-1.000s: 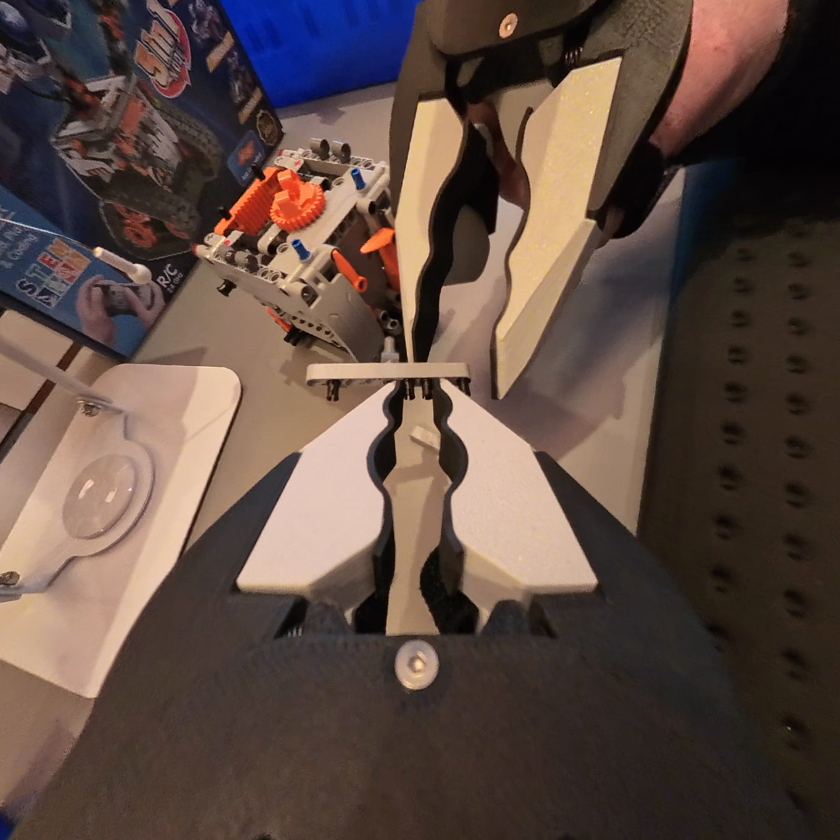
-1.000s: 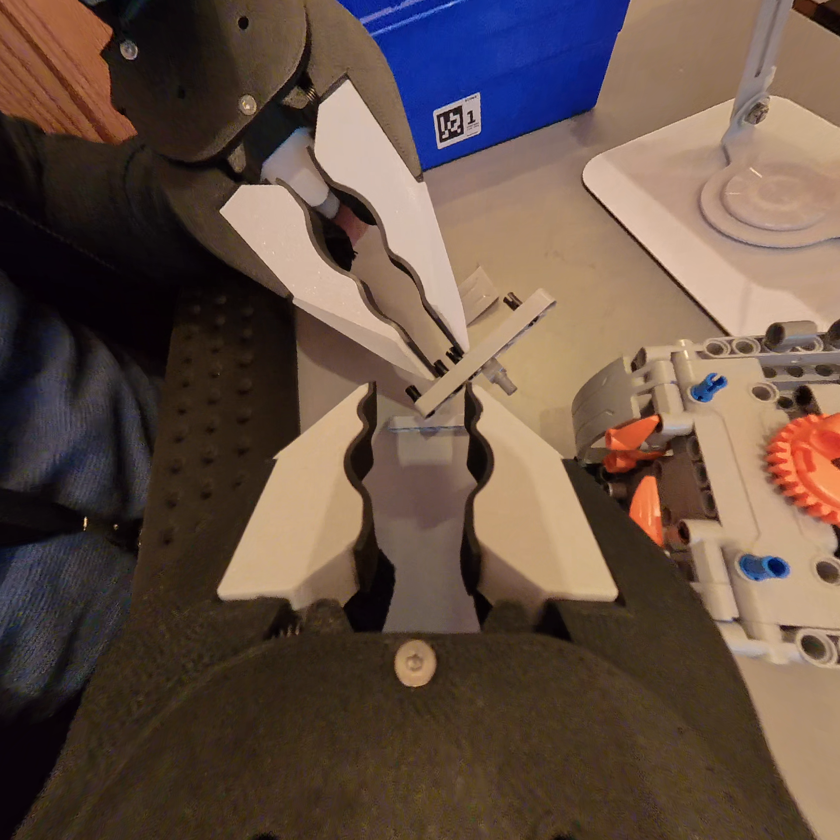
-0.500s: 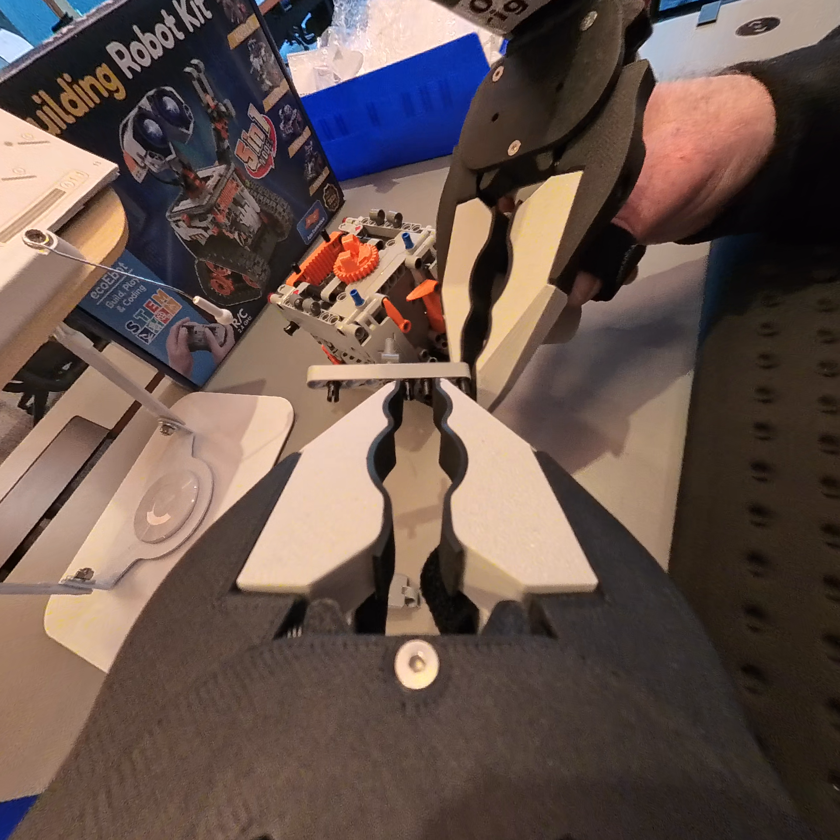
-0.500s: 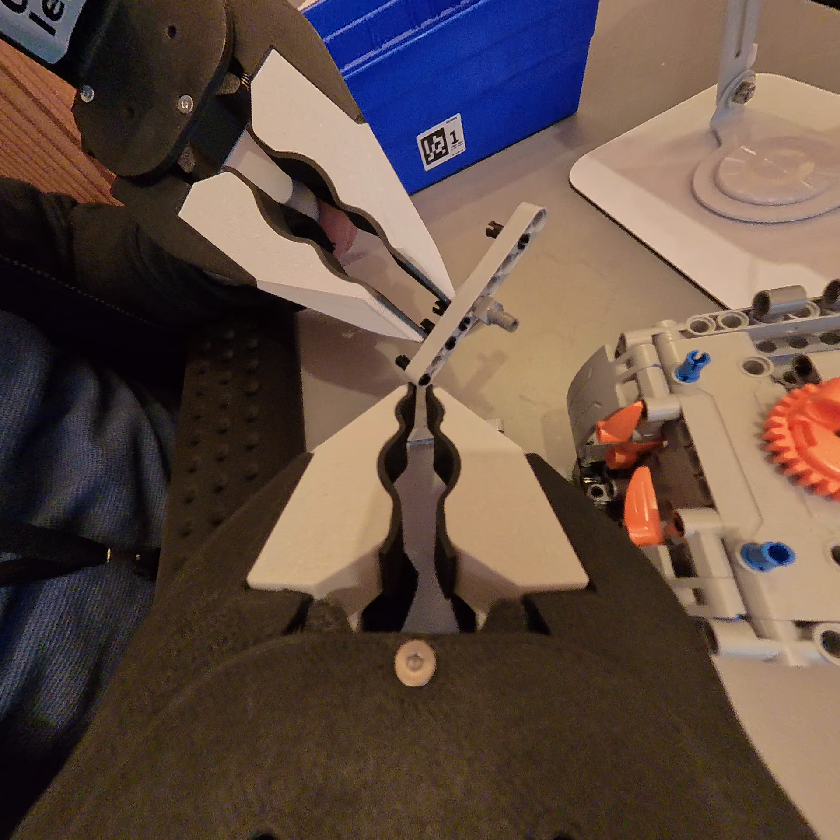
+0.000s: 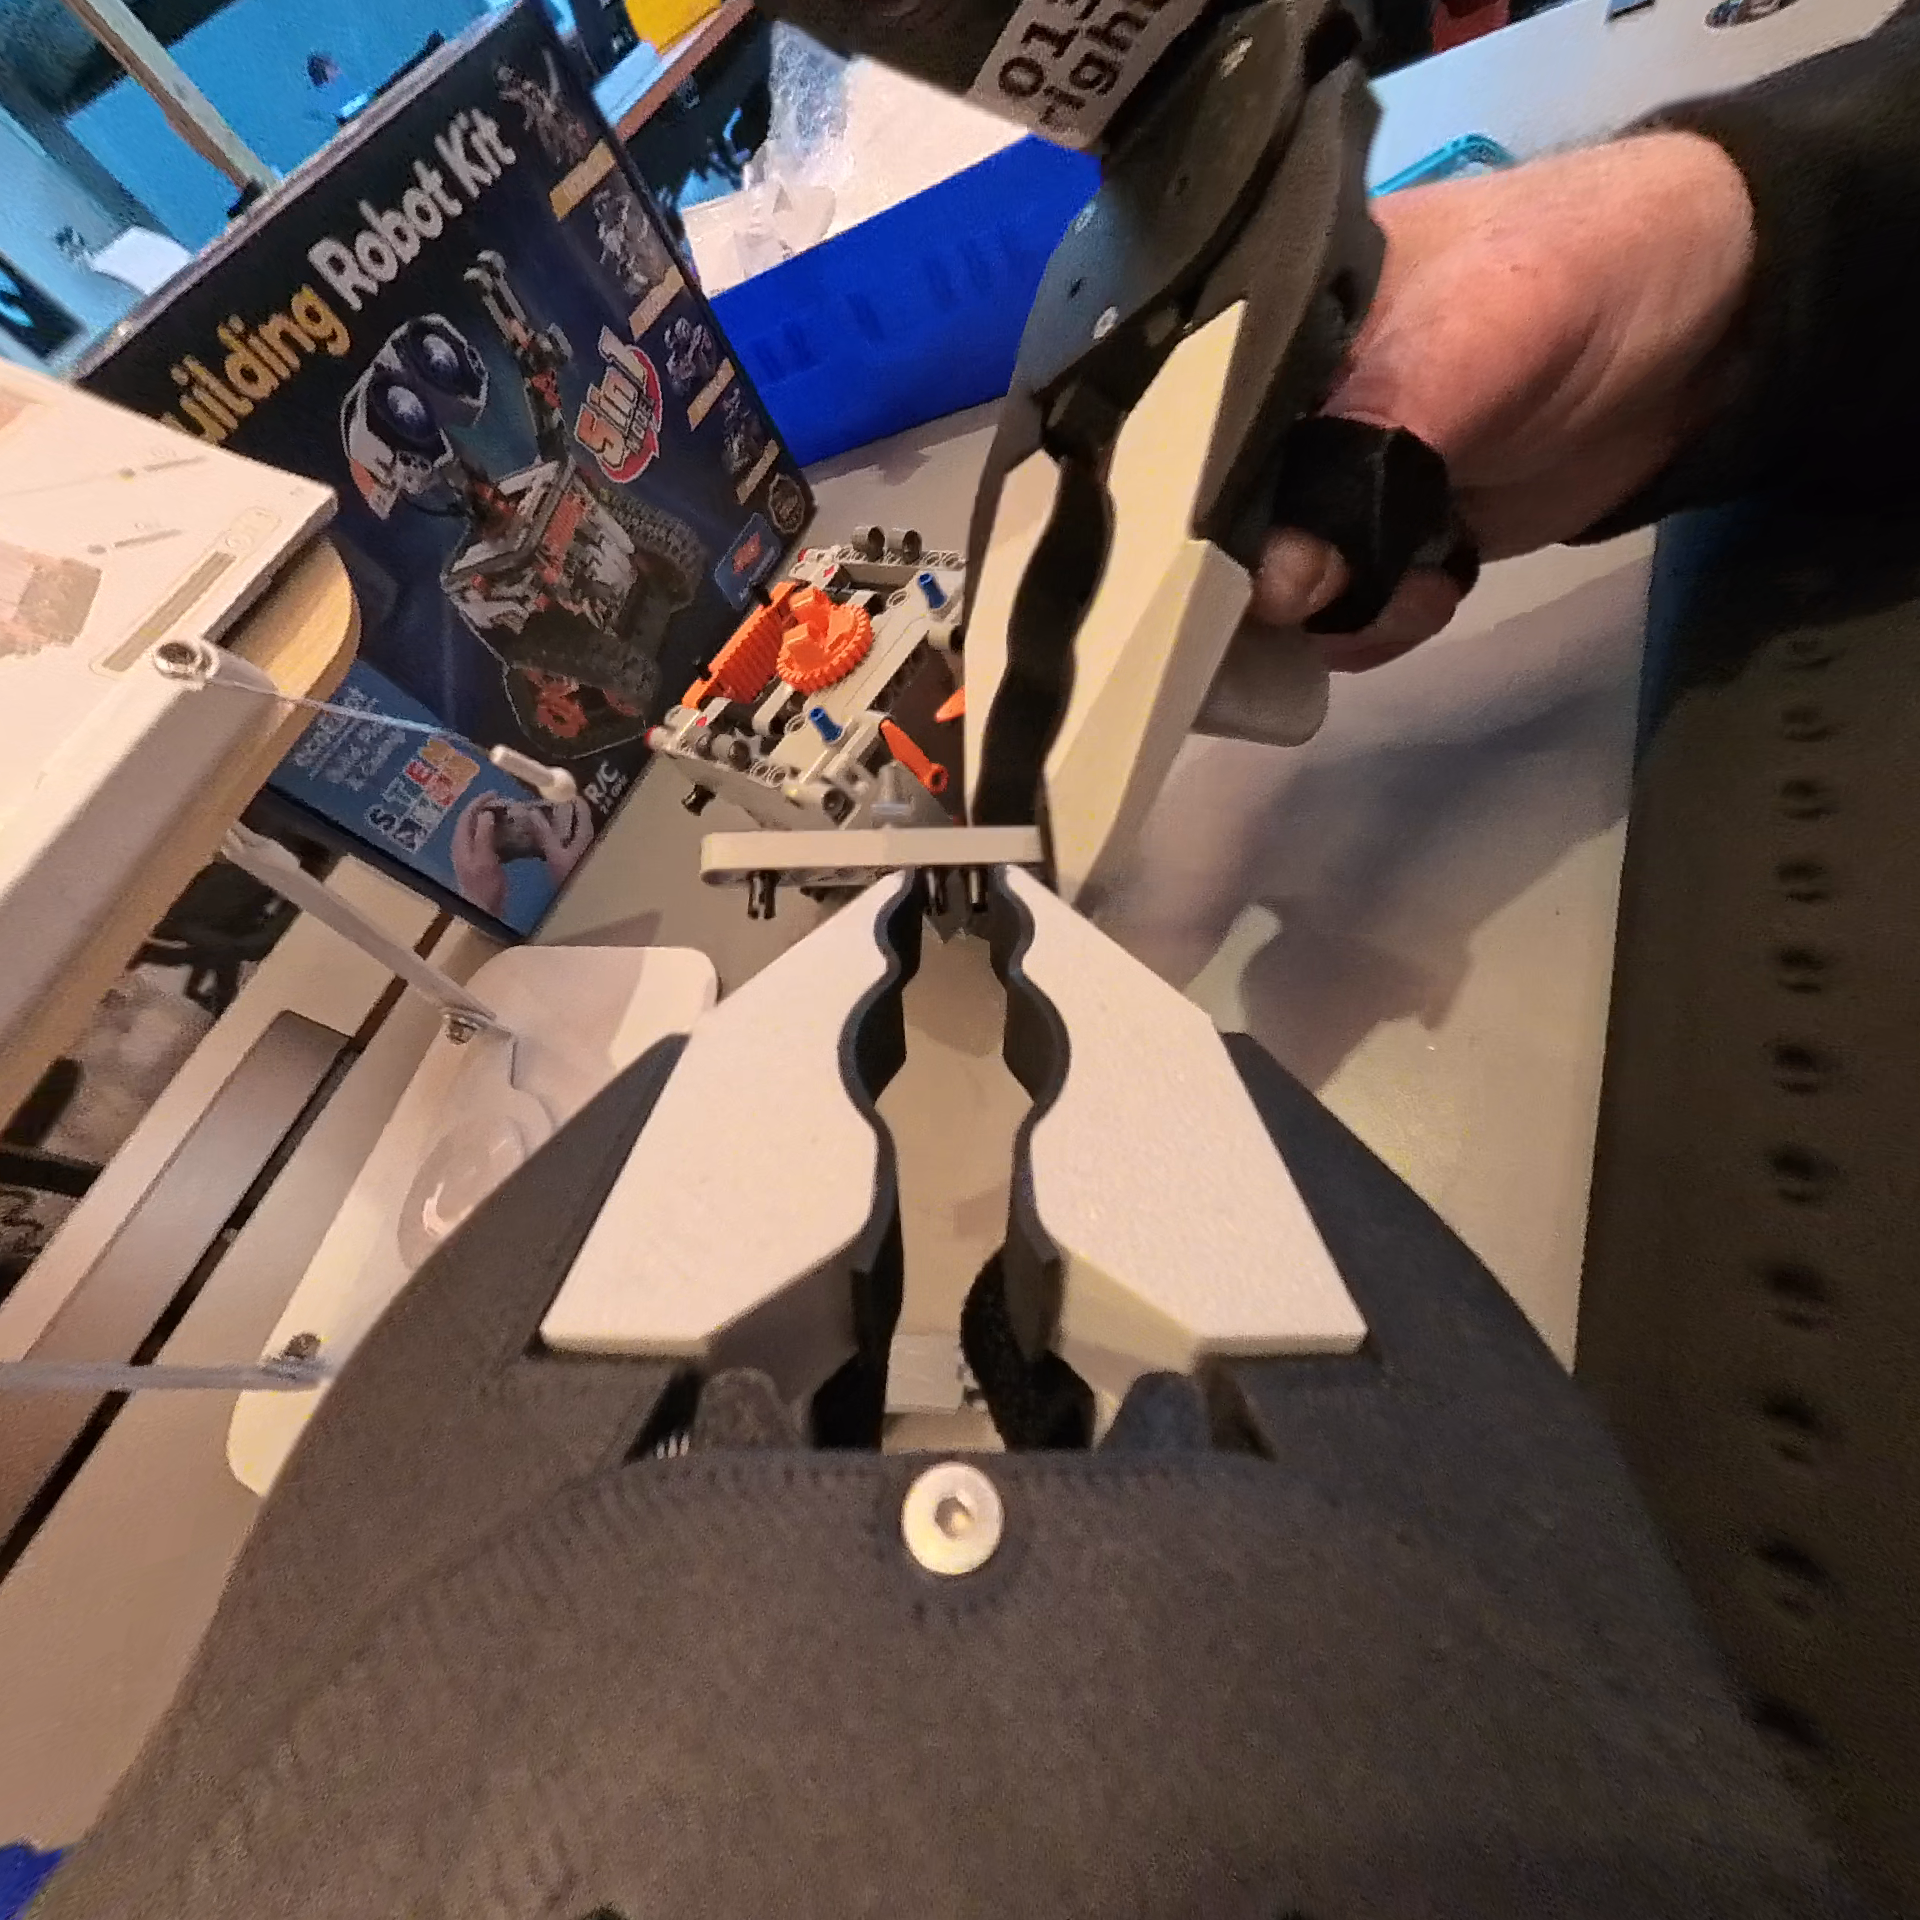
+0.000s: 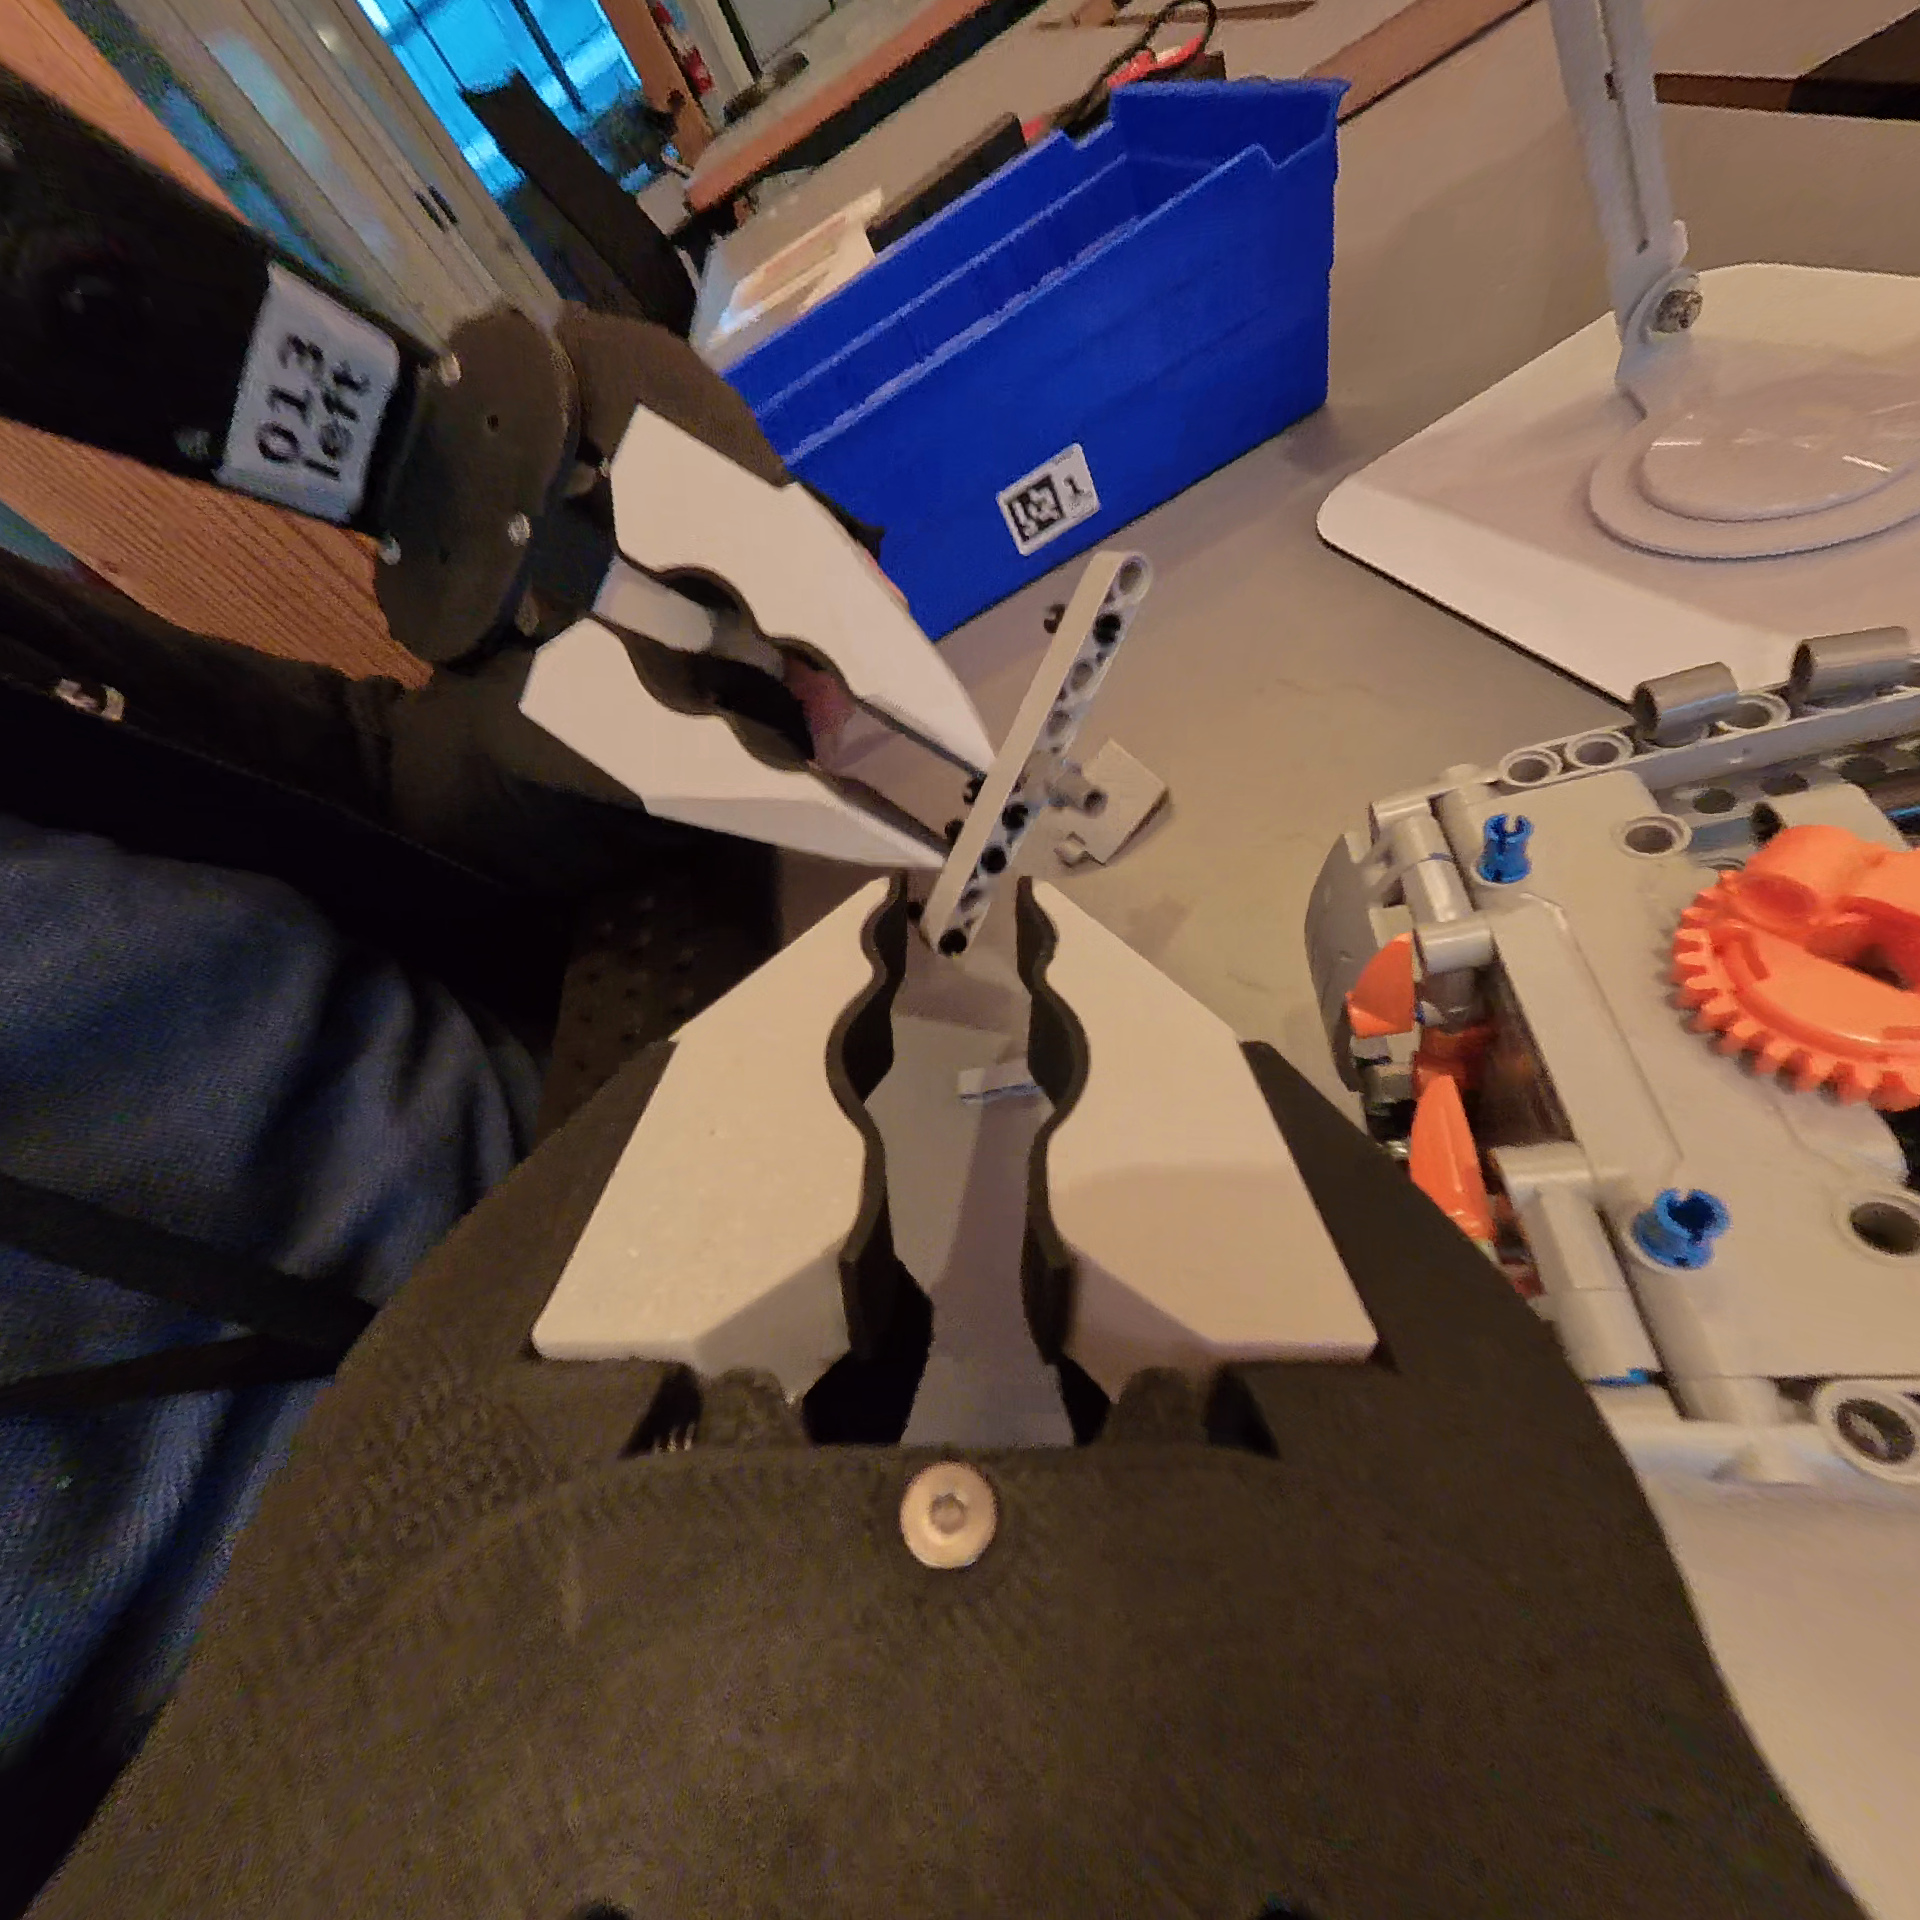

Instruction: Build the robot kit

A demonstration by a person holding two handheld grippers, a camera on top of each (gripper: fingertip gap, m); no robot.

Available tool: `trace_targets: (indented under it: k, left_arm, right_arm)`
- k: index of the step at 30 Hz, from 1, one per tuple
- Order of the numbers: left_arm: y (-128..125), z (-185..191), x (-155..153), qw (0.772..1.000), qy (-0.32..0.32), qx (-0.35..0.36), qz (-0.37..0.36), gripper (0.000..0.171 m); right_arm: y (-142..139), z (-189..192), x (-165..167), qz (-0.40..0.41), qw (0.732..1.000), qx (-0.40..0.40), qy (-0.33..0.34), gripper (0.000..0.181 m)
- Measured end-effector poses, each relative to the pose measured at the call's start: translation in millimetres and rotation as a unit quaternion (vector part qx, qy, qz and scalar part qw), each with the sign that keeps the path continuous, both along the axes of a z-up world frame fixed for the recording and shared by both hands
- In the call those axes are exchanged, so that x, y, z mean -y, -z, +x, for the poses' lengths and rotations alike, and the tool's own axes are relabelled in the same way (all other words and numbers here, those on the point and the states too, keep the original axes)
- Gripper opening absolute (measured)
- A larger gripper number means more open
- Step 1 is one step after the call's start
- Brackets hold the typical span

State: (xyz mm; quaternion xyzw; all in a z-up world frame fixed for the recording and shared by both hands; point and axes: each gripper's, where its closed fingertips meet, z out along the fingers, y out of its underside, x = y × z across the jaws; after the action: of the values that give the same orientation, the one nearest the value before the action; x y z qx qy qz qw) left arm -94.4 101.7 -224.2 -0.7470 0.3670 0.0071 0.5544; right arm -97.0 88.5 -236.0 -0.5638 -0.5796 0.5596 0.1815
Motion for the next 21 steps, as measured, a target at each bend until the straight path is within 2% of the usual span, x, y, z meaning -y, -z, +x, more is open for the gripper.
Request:
trace_targets:
  k: [5,7,12,17,21]
  left_arm:
    - [-5.0,3.4,1.1,0.999,0.004,-0.024,0.028,0.009]
    - [-7.3,4.1,2.0,0.999,0.009,-0.023,0.036,0.006]
    - [-16.8,-1.4,4.2,0.999,0.017,0.031,0.032,0.013]
    - [-22.6,-5.0,4.1,0.988,0.037,0.147,-0.013,0.026]
    - [-28.2,6.5,10.7,0.96,0.099,0.253,-0.065,0.028]
  right_arm:
    - [-5.7,1.6,0.8,-0.033,0.999,-0.015,-0.008,0.007]
    - [-6.4,2.8,-2.4,0.004,1.0,-0.021,0.001,0.004]
    - [-8.5,3.7,-2.3,0.091,0.995,-0.033,0.007,0.005]
    - [-10.8,8.8,0.3,0.086,0.995,-0.043,-0.014,0.005]
    - [-7.6,13.1,8.5,0.091,0.994,-0.036,-0.043,0.004]
